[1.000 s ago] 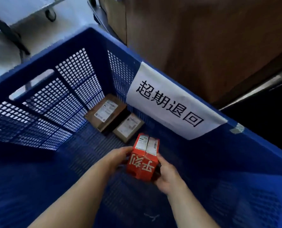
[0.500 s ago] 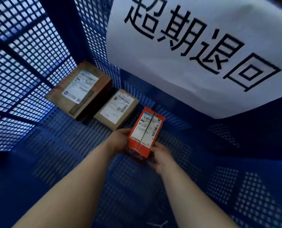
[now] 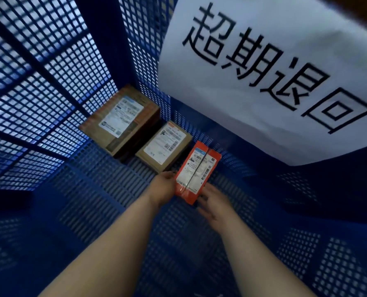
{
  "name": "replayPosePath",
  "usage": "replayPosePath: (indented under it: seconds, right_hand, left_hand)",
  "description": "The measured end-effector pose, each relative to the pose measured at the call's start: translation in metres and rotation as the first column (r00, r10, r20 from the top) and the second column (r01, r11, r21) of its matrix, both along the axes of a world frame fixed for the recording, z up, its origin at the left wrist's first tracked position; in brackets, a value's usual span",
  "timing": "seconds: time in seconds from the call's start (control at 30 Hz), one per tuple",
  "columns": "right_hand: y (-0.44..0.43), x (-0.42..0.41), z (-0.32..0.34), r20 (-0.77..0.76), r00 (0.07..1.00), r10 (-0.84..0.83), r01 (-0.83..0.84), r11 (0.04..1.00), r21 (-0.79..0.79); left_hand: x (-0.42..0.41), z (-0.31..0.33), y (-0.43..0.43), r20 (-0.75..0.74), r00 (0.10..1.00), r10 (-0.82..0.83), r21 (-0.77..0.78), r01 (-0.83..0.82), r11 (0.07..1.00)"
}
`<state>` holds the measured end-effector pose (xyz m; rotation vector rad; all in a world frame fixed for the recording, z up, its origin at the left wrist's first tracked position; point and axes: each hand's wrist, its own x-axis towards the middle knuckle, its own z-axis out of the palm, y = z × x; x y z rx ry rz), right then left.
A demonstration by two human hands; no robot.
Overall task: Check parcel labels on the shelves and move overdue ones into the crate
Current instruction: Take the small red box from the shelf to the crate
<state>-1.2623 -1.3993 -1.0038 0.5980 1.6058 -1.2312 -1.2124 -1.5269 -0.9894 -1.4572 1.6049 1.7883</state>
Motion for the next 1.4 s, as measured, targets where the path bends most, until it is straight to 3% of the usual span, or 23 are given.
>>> replayPosePath:
  seconds: [0.23,0.57,0.8,1.1,1.4]
  right_hand:
    - [0.008,0.004,0.116,-0.081,0.994,0.067,-0.075,0.992,-0.098]
    - [0.05,0.029,0.365,-0.312,0.877,0.366,-0.443,0.867,-0.228]
    - [0.091,0.09,0.526,-0.459,0.721,0.52,-0.67,0.691,-0.27]
    - [0.186,0.206,0.67,-0.626,0.549,0.555,-0.827,0.472,-0.306]
    - [0.298,0.349,0.784,-0.667,0.327,0.669,-0.929,0.098,-0.356]
  left_hand:
    - [0.024,0.108,0.011,-0.038,0.928,0.372,-0.026,-0.373,0.928]
    - [0.091,0.356,0.083,-0.257,0.587,0.767,0.146,-0.761,0.632]
    - [0.174,0.517,0.165,-0.352,0.417,0.838,0.18,-0.849,0.498]
    - [0.31,0.657,0.296,-0.486,0.215,0.847,0.152,-0.934,0.324]
    - [0.471,0.757,0.467,-0.544,-0.092,0.834,0.146,-0.989,-0.014]
